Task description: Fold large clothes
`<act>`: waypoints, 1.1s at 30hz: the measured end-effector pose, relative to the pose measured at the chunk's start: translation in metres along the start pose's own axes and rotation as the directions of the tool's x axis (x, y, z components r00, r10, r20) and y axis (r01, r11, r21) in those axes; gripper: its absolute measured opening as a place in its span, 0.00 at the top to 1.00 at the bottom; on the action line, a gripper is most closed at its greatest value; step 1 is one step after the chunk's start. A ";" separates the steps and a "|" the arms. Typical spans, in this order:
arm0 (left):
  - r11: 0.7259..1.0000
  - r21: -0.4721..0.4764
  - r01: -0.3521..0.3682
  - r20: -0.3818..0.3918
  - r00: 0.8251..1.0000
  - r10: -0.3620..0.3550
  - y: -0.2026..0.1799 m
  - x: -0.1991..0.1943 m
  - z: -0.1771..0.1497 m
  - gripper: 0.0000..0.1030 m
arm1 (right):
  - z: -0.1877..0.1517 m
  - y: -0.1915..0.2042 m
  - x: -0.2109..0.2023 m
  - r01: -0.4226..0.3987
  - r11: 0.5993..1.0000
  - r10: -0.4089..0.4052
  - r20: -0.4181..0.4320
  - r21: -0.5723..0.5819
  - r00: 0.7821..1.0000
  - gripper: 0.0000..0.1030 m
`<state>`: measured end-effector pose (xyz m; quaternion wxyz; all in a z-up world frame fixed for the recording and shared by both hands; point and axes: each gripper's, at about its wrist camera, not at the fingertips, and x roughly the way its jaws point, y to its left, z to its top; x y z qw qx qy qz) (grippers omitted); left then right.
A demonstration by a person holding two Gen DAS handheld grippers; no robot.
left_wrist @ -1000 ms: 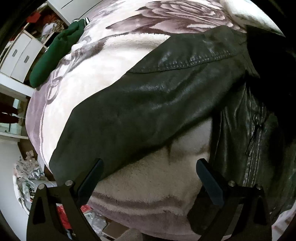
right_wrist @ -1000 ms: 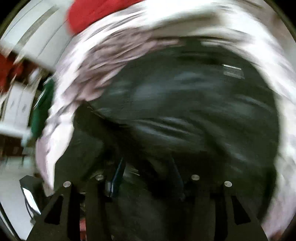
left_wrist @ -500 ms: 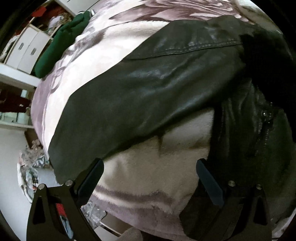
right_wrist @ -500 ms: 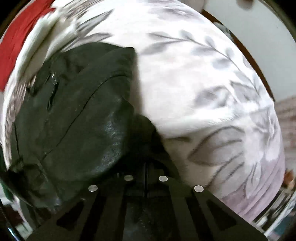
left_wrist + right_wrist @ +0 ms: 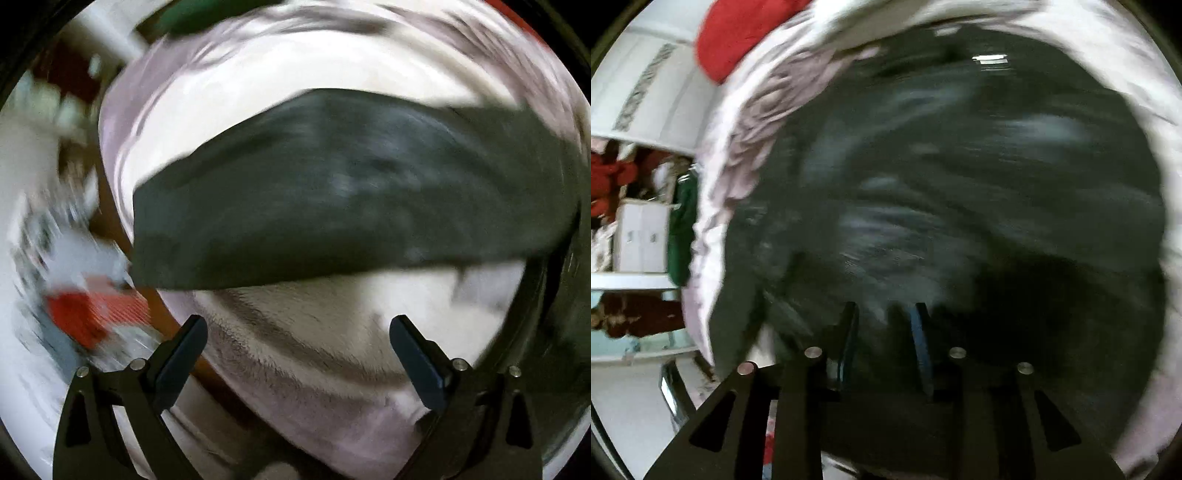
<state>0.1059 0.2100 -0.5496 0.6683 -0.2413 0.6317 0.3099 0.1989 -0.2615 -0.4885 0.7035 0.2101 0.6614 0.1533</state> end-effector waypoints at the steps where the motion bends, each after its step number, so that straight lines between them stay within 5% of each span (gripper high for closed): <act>1: 0.997 -0.058 0.051 -0.016 0.999 -0.052 0.012 0.004 0.003 0.02 | 0.006 0.011 0.027 -0.016 0.999 0.014 -0.059 -0.034 0.998 0.53; 3: 0.968 -0.188 0.164 -0.052 0.983 -0.177 0.039 0.018 0.010 0.02 | 0.022 0.018 0.086 0.142 0.983 -0.158 -0.145 -0.116 0.977 0.53; 5: 0.918 -0.296 0.266 -0.069 0.952 -0.298 0.060 0.033 0.014 0.03 | 0.024 0.033 0.092 0.222 0.953 -0.255 -0.155 -0.204 0.954 0.46; 8: 0.836 -0.390 0.385 -0.012 0.906 -0.423 0.081 0.040 0.019 0.03 | 0.014 0.037 0.065 0.131 0.973 -0.164 -0.173 -0.188 0.971 0.45; 11: 0.743 -0.478 0.469 0.075 0.864 -0.498 0.101 0.046 0.028 0.05 | 0.004 0.018 0.038 0.136 0.978 -0.162 -0.166 -0.157 0.973 0.45; 14: 0.651 -0.574 0.497 0.156 0.847 -0.508 0.122 0.057 0.037 0.21 | 0.001 0.001 0.018 0.172 0.978 -0.187 -0.124 -0.118 0.974 0.45; 15: 0.637 -0.597 0.488 0.179 0.855 -0.488 0.130 0.059 0.041 0.45 | 0.000 -0.007 0.023 0.184 0.977 -0.196 -0.116 -0.107 0.974 0.45; 16: 0.632 -0.616 0.470 0.195 0.868 -0.456 0.135 0.060 0.043 0.58 | 0.002 -0.011 0.017 0.208 0.974 -0.217 -0.098 -0.091 0.971 0.45; 17: 0.622 -0.622 0.476 0.219 0.868 -0.445 0.139 0.059 0.045 0.79 | 0.009 -0.009 0.022 0.229 0.970 -0.236 -0.079 -0.086 0.969 0.45; 18: 0.619 -0.617 0.487 0.239 0.865 -0.442 0.138 0.056 0.043 0.89 | 0.009 -0.016 0.018 0.243 0.966 -0.249 -0.064 -0.087 0.966 0.45; 24: 0.668 -0.531 0.522 0.314 0.853 -0.417 0.146 0.032 0.071 0.94 | 0.019 0.016 0.050 0.314 0.942 -0.314 0.017 -0.118 0.949 0.45; 27: 0.712 -0.487 0.506 0.287 0.862 -0.417 0.150 0.039 0.073 0.94 | 0.025 0.055 0.119 0.347 0.928 -0.355 -0.040 -0.133 0.934 0.45; 31: 0.702 -0.490 0.516 0.233 0.854 -0.465 0.152 0.065 0.076 0.90 | 0.029 0.077 0.154 0.464 0.876 -0.473 -0.046 -0.131 0.880 0.43; 33: 0.710 -0.480 0.516 0.218 0.854 -0.473 0.151 0.065 0.080 0.89 | 0.030 0.080 0.141 0.450 0.886 -0.457 -0.045 -0.114 0.888 0.43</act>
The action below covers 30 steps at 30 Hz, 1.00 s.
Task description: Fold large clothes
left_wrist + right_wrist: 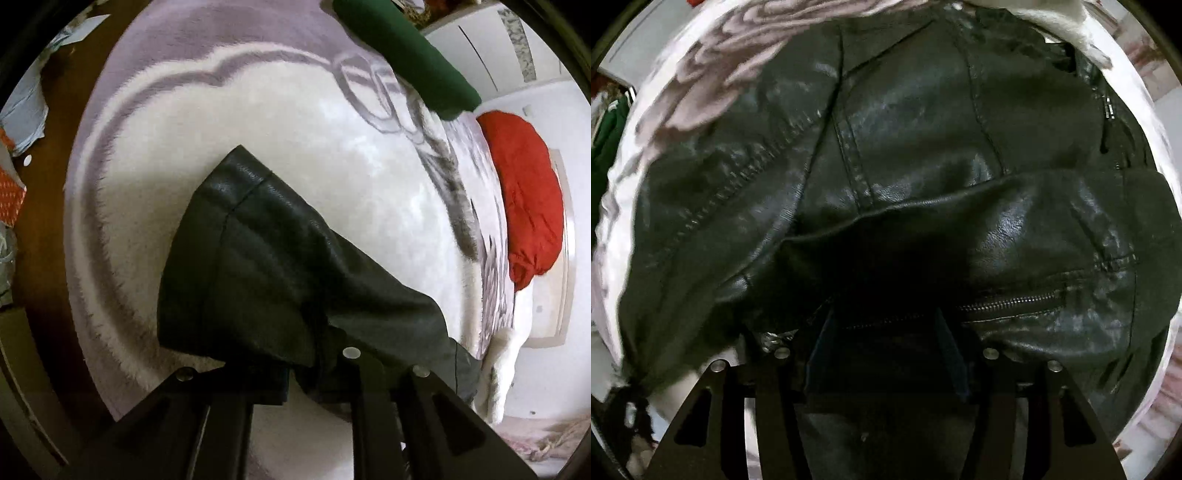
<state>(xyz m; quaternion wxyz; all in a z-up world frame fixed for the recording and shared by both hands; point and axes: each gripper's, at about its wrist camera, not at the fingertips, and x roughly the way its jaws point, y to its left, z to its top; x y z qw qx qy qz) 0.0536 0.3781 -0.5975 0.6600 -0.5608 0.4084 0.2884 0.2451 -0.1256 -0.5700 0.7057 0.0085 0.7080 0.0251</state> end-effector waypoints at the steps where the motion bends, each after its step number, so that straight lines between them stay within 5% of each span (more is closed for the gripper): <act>1: 1.000 0.002 0.004 -0.010 1.000 -0.004 0.000 0.001 0.001 0.88 | -0.001 -0.003 -0.007 0.000 1.000 0.000 0.002 0.001 1.000 0.43; 5: 0.993 -0.027 0.114 -0.059 0.992 -0.115 0.004 0.008 0.004 0.40 | -0.008 -0.018 -0.028 0.033 0.999 -0.033 0.020 0.012 0.999 0.43; 9: 0.998 -0.002 0.064 -0.043 0.997 -0.064 -0.009 0.016 0.006 0.39 | -0.007 -0.029 -0.019 0.081 0.996 -0.080 -0.025 0.029 0.996 0.43; 12: 1.000 -0.003 0.030 -0.003 1.000 -0.030 -0.015 0.012 0.004 0.44 | -0.009 -0.047 -0.007 0.096 0.995 -0.094 -0.071 0.035 0.993 0.40; 13: 1.000 0.007 0.004 0.018 1.000 -0.005 -0.018 0.009 0.003 0.52 | -0.007 -0.049 -0.008 0.102 0.994 -0.099 -0.077 0.038 0.992 0.39; 14: 0.999 0.024 -0.038 0.042 0.998 0.036 -0.020 0.006 0.002 0.74 | -0.005 -0.050 -0.013 0.110 0.993 -0.105 -0.085 0.047 0.991 0.39; 15: 0.998 0.039 -0.057 0.066 0.996 0.054 -0.023 0.003 0.003 0.85 | -0.004 -0.051 -0.020 0.111 0.992 -0.107 -0.072 0.054 0.992 0.39; 17: 0.994 0.082 -0.068 0.100 0.993 0.059 -0.031 -0.005 0.004 0.91 | -0.001 -0.040 -0.035 0.135 0.990 -0.136 -0.001 0.040 0.991 0.39; 19: 0.986 0.141 -0.091 0.131 0.989 0.073 -0.044 -0.011 0.002 0.93 | -0.003 -0.043 -0.040 0.168 0.986 -0.169 0.020 0.017 0.985 0.39; 22: 0.966 0.214 -0.145 0.172 0.979 0.109 -0.060 -0.015 -0.003 0.94 | -0.001 -0.048 -0.023 0.165 0.986 -0.167 -0.064 -0.034 0.984 0.38; 30: 0.948 0.218 -0.234 0.163 0.966 0.201 -0.055 0.006 -0.007 0.94 | 0.014 -0.056 -0.046 0.169 0.983 -0.174 -0.064 -0.073 0.983 0.37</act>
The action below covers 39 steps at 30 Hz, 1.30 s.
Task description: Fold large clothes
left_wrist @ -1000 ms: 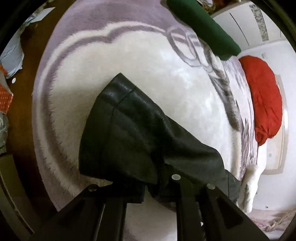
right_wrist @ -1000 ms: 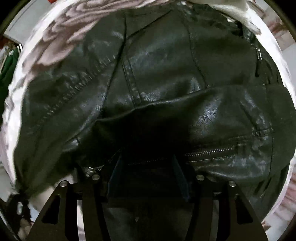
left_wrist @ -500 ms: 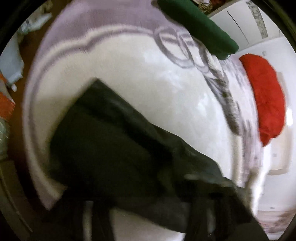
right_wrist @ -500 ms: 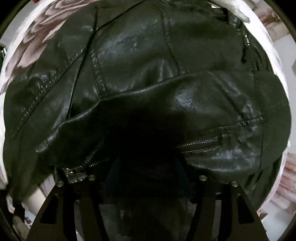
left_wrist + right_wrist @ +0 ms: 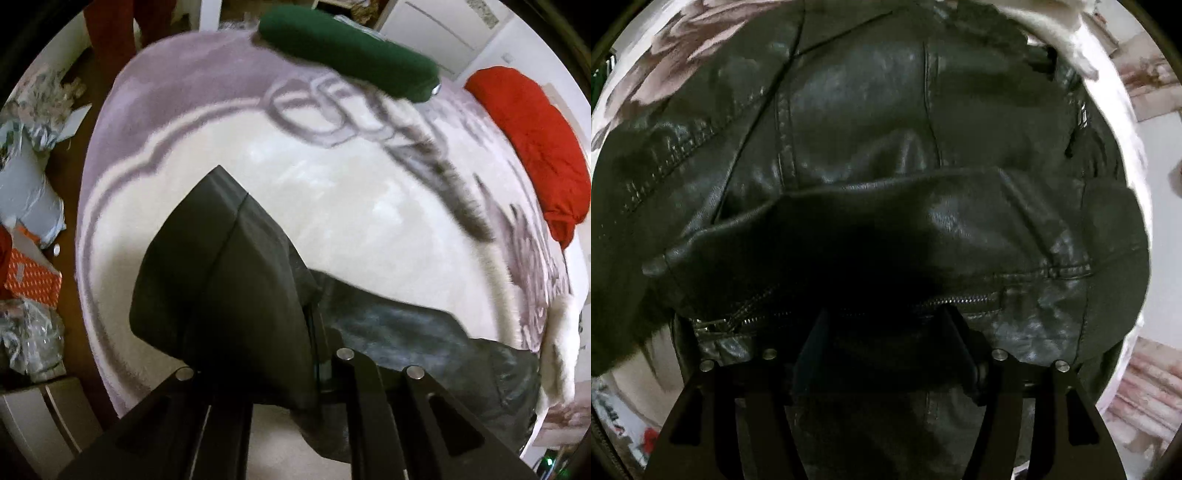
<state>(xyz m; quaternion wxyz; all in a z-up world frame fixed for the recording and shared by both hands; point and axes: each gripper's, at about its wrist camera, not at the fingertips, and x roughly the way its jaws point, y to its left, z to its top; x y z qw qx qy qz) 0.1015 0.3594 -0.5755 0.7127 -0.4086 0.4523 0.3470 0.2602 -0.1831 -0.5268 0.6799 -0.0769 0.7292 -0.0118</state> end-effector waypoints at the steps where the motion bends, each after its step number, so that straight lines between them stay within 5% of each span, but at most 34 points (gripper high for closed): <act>1: 1.000 -0.013 -0.002 -0.007 1.000 0.002 0.002 0.004 0.000 0.94 | 0.000 -0.005 -0.007 -0.012 1.000 0.011 0.011 0.026 1.000 0.37; 4: 1.000 0.002 -0.016 0.002 1.000 0.016 -0.002 0.007 -0.001 0.94 | -0.005 -0.006 -0.021 0.000 1.000 -0.001 0.059 0.026 0.998 0.37; 10: 0.999 0.006 -0.041 0.014 0.999 0.041 -0.006 0.010 -0.006 0.94 | 0.004 -0.024 -0.006 -0.013 1.000 0.014 -0.028 0.028 1.000 0.35; 27: 0.999 -0.017 -0.035 0.011 0.999 0.035 -0.005 0.010 -0.007 0.94 | 0.014 -0.028 -0.033 -0.038 0.999 0.038 -0.015 0.030 0.999 0.33; 37: 0.999 -0.005 -0.039 -0.003 0.999 0.039 -0.007 0.012 -0.007 0.94 | 0.008 -0.020 -0.018 -0.038 0.998 0.039 -0.008 0.052 0.999 0.33; 39: 0.999 -0.012 -0.035 -0.003 0.999 0.035 -0.006 0.012 -0.006 0.94 | 0.003 -0.034 0.012 -0.040 0.997 0.039 0.020 0.068 0.999 0.33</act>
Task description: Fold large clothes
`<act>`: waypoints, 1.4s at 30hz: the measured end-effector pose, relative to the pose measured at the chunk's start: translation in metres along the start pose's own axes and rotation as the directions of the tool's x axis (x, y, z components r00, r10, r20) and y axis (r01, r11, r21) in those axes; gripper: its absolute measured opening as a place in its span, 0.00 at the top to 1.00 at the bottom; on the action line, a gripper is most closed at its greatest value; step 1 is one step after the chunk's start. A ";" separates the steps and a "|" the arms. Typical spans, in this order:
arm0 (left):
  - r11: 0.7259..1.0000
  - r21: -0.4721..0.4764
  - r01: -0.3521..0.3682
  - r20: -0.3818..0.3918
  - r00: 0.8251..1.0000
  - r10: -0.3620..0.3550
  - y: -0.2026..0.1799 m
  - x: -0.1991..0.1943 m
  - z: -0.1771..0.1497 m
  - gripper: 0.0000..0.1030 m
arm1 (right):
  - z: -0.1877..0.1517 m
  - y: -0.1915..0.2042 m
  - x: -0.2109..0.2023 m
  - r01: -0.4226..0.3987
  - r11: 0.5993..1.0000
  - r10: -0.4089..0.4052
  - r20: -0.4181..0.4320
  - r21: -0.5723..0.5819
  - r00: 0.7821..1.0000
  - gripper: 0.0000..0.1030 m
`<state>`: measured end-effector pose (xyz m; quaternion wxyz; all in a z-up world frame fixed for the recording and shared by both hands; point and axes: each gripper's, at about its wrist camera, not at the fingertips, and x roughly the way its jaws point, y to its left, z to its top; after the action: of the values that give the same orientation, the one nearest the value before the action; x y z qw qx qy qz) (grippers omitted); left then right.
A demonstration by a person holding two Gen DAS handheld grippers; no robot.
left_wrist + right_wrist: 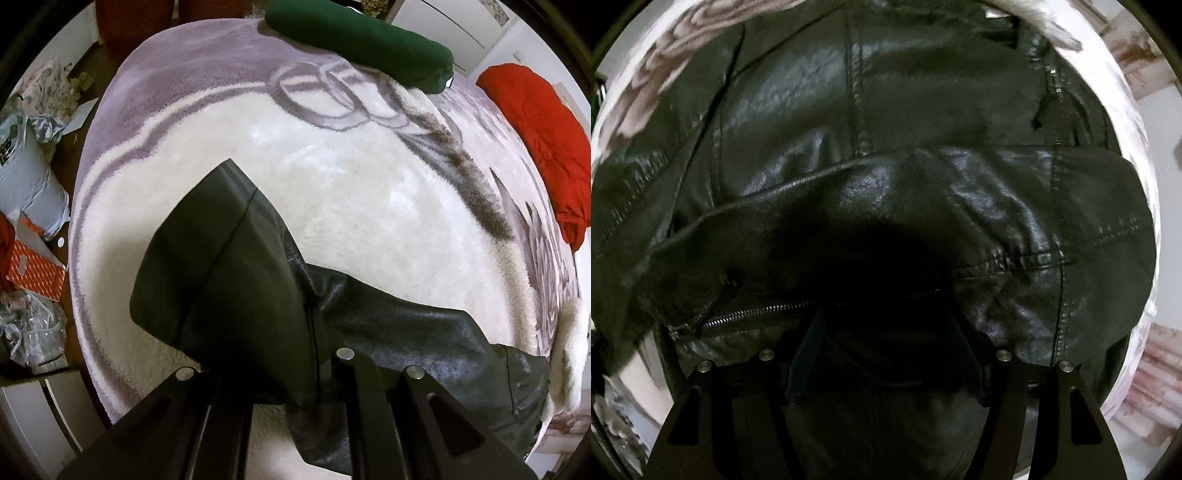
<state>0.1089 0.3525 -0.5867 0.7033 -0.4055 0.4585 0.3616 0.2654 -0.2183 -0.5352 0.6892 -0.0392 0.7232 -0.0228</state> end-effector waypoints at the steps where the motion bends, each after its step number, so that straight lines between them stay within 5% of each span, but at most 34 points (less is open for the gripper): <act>1: 1.000 0.001 0.001 0.000 1.000 -0.001 0.000 0.000 0.000 0.94 | -0.001 0.001 0.002 0.007 1.000 -0.007 0.006 -0.007 1.000 0.33; 4: 1.000 0.017 -0.004 0.001 1.000 0.004 -0.002 0.000 0.000 0.94 | -0.004 0.012 0.000 0.063 0.997 -0.061 0.025 -0.042 0.998 0.33; 7: 1.000 0.019 -0.006 -0.002 1.000 0.006 -0.002 0.000 0.001 0.94 | -0.007 0.027 -0.019 0.137 0.988 -0.127 0.135 -0.069 0.983 0.33; 10: 1.000 0.018 -0.008 -0.001 1.000 0.008 -0.003 0.001 0.001 0.94 | -0.004 0.038 -0.002 0.112 0.989 -0.106 0.062 -0.092 0.992 0.32; 13: 1.000 0.018 -0.011 -0.005 1.000 0.011 -0.004 0.001 0.002 0.94 | -0.001 0.031 -0.011 0.041 0.999 -0.040 0.054 -0.023 0.998 0.32; 16: 0.999 0.036 -0.018 -0.003 1.000 0.018 -0.006 0.002 0.002 0.94 | -0.003 0.017 -0.019 -0.194 0.977 0.193 0.023 0.089 0.981 0.32; 18: 0.999 0.041 -0.018 -0.001 1.000 0.018 -0.005 0.001 0.002 0.94 | -0.015 -0.003 -0.005 -0.416 0.857 0.445 -0.028 0.305 0.895 0.32; 21: 0.999 0.042 -0.014 0.000 1.000 0.014 -0.004 0.001 0.002 0.94 | -0.038 -0.019 0.017 -0.502 0.706 0.587 -0.016 0.500 0.810 0.32; 25: 0.999 0.051 -0.012 -0.003 1.000 0.012 -0.003 0.002 0.002 0.94 | -0.051 -0.024 0.039 -0.527 0.553 0.641 0.075 0.646 0.764 0.30; 27: 0.998 0.056 -0.008 -0.004 1.000 0.008 -0.003 0.002 0.002 0.94 | -0.054 -0.021 0.044 -0.524 0.477 0.636 0.134 0.706 0.760 0.30; 29: 0.998 0.066 -0.005 -0.006 1.000 0.005 -0.003 0.002 0.002 0.94 | -0.051 -0.008 0.036 -0.518 0.479 0.618 0.147 0.709 0.773 0.34; 30: 0.998 0.067 -0.004 -0.007 1.000 0.004 -0.003 0.002 0.002 0.94 | -0.049 -0.002 0.031 -0.538 0.483 0.622 0.162 0.691 0.766 0.53; 31: 0.998 0.068 -0.002 -0.008 1.000 0.003 -0.003 0.002 0.002 0.94 | -0.047 0.004 0.030 -0.576 0.468 0.648 0.183 0.671 0.740 0.85; 32: 0.998 0.068 -0.001 -0.008 1.000 0.002 -0.003 0.002 0.002 0.94 | -0.044 0.014 0.028 -0.621 0.443 0.684 0.204 0.646 0.700 0.85; 33: 0.998 0.068 0.000 -0.010 1.000 0.001 -0.002 0.002 0.002 0.94 | -0.037 0.015 0.032 -0.620 0.466 0.681 0.192 0.631 0.707 0.87; 35: 0.998 0.063 0.003 -0.015 1.000 -0.002 -0.002 0.002 0.003 0.94 | -0.029 0.027 0.027 -0.588 0.553 0.642 0.149 0.590 0.752 0.87; 42: 0.997 0.081 0.020 -0.020 1.000 -0.019 0.000 0.003 0.003 0.94 | -0.016 0.036 0.016 -0.545 0.660 0.583 0.106 0.517 0.805 0.89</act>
<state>0.1110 0.3553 -0.5893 0.7182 -0.3844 0.4756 0.3319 0.2479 -0.1841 -0.5532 0.6200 0.3768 0.6882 -0.0053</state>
